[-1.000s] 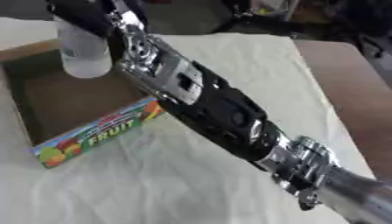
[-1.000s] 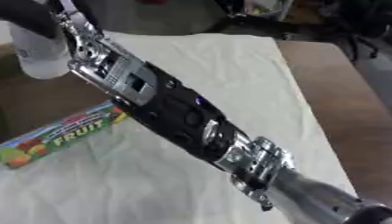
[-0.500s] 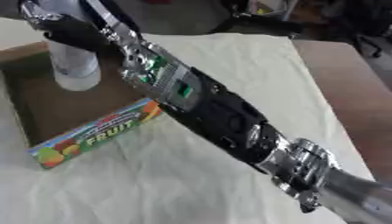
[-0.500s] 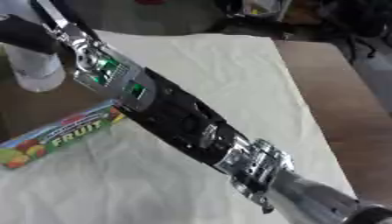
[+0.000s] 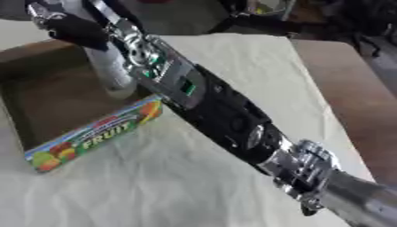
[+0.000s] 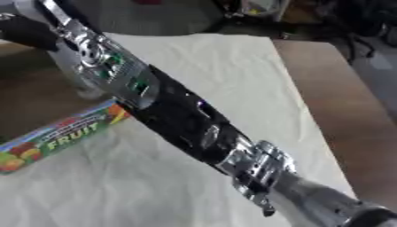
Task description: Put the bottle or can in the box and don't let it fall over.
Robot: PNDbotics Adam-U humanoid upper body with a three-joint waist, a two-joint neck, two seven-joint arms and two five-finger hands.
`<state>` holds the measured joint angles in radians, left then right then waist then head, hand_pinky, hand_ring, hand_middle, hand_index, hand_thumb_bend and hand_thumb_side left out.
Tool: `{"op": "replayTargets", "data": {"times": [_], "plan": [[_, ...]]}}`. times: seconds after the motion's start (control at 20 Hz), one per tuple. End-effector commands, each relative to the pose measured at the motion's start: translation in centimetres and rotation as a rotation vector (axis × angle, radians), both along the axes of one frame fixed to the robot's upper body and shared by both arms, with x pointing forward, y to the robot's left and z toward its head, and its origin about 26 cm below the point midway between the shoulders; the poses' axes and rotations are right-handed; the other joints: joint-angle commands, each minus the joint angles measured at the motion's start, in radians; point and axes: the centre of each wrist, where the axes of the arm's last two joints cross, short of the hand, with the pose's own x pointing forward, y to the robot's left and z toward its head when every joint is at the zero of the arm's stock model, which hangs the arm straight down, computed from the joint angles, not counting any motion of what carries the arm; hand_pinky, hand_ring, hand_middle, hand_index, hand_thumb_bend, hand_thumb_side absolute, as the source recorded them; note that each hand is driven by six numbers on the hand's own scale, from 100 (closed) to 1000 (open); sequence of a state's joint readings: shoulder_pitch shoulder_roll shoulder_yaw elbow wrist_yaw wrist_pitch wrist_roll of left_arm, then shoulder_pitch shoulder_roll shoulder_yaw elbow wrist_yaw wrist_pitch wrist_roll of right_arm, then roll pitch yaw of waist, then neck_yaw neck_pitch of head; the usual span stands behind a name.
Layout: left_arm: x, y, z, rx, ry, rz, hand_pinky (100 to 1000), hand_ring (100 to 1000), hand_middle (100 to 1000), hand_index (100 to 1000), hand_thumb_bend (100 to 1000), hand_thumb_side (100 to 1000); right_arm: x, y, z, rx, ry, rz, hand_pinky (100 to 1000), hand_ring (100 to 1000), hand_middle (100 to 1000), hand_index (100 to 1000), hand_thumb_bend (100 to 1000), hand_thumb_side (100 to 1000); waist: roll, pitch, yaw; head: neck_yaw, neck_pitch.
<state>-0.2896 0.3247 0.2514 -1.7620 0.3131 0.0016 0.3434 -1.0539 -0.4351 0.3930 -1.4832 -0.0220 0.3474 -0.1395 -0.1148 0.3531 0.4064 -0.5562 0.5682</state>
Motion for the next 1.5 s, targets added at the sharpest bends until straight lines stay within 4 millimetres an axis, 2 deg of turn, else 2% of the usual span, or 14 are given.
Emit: {"op": "replayTargets", "data": {"times": [0.05,0.2,0.45,0.55,0.7,0.75,0.8,0.85,0.9,0.95,1.05,1.15,1.2,1.5], "plan": [[-0.2,0.5,0.7,0.016,-0.016,0.011,1000,960,827,708,396,534,-0.5,-0.5,1.6,0.004,-0.027,0.025,1000,1000,1000,941,100,494,0.012,-0.016,0.000,0.000,-0.009],[-0.2,0.6,0.7,0.014,-0.015,0.012,1000,960,827,708,397,535,-0.3,-0.8,1.6,0.007,-0.002,0.026,1000,1000,1000,933,100,425,0.012,-0.015,-0.001,-0.001,-0.010],[-0.2,0.6,0.7,0.016,-0.015,0.010,1000,960,828,709,390,540,-0.3,-1.0,1.6,0.019,0.010,0.022,1000,1000,1000,929,100,425,0.012,-0.015,-0.003,0.001,-0.009],[-0.2,0.6,0.7,0.016,-0.015,0.010,1000,960,829,709,385,544,-0.4,-1.0,1.6,0.007,0.014,0.022,1000,1000,1000,924,100,600,0.012,-0.016,-0.004,0.001,-0.008],[-0.2,0.7,0.7,0.016,-0.015,0.009,1000,960,829,710,381,546,-0.4,-1.1,1.5,-0.031,0.034,0.008,1000,1000,1000,918,100,615,0.012,-0.016,-0.006,0.002,-0.006],[-0.2,0.7,0.8,0.015,-0.016,0.010,1000,960,829,709,380,547,-0.3,-1.2,1.4,-0.039,0.038,-0.013,1000,1000,1000,914,100,393,0.012,-0.017,-0.007,0.002,-0.005],[-0.2,0.7,0.8,0.015,-0.018,0.010,1000,960,829,709,380,547,-0.3,-1.3,1.4,-0.048,0.044,-0.037,1000,1000,1000,907,100,254,0.012,-0.017,-0.008,0.002,-0.004],[-0.2,0.7,0.8,0.014,-0.019,0.011,1000,960,830,709,378,548,-0.1,-1.4,1.2,-0.060,0.063,-0.064,1000,1000,1000,896,100,206,0.012,-0.017,-0.009,0.002,-0.004],[-0.2,0.8,0.8,0.014,-0.020,0.012,1000,960,830,709,377,549,-0.1,-1.4,1.0,-0.070,0.083,-0.084,1000,1000,1000,884,100,332,0.012,-0.017,-0.011,0.002,-0.003],[-0.3,0.8,0.8,0.014,-0.019,0.013,1000,960,830,709,377,544,-0.1,-1.4,0.9,-0.077,0.103,-0.094,1000,1000,1000,880,100,340,0.012,-0.018,-0.013,0.003,-0.002],[-0.3,0.8,0.8,0.015,-0.018,0.014,1000,960,830,707,374,552,-0.3,-1.4,0.7,-0.082,0.129,-0.097,1000,1000,1000,876,100,460,0.011,-0.018,-0.016,0.004,-0.001],[-0.3,0.9,0.8,0.015,-0.017,0.016,1000,960,830,707,374,552,-0.4,-1.4,0.5,-0.085,0.139,-0.096,1000,1000,1000,874,100,463,0.011,-0.018,-0.018,0.005,0.000],[-0.3,1.0,0.7,0.015,-0.013,0.019,1000,961,830,698,371,555,-0.5,-1.5,0.3,-0.085,0.144,-0.096,1000,1000,1000,844,100,556,0.011,-0.018,-0.020,0.005,0.002],[-0.6,1.2,0.2,0.007,0.002,0.039,1000,959,830,683,371,559,-0.8,-2.4,-0.4,-0.072,0.157,-0.098,1000,1000,1000,856,100,699,0.014,-0.014,-0.026,0.004,0.003]]}}
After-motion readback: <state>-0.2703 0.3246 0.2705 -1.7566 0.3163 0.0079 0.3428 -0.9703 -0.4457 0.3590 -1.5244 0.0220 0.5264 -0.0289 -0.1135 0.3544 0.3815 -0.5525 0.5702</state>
